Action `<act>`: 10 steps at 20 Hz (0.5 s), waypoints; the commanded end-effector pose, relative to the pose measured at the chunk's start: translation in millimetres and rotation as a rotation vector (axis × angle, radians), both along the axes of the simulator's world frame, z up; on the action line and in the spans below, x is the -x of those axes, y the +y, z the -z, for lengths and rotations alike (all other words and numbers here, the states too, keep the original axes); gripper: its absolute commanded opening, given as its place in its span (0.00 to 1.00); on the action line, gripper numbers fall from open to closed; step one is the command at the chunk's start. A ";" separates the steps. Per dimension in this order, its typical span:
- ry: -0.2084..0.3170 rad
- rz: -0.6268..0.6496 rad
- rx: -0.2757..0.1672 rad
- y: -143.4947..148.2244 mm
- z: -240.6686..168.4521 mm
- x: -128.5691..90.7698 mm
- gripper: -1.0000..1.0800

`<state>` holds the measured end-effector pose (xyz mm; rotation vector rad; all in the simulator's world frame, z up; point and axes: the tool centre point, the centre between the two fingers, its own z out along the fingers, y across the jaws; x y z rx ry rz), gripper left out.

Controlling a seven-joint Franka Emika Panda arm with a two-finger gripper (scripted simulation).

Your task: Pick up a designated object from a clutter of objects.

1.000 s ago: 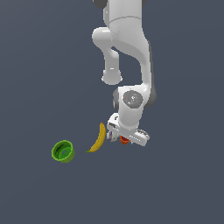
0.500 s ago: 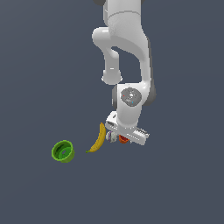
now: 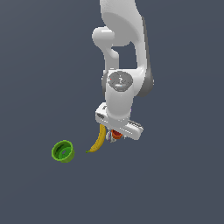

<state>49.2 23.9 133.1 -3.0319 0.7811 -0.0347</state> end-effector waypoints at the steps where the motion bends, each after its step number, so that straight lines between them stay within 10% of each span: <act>1: 0.001 0.000 0.000 -14.1 -24.6 -2.4 0.00; 10: 0.010 0.001 0.001 -67.5 -116.9 -12.8 0.00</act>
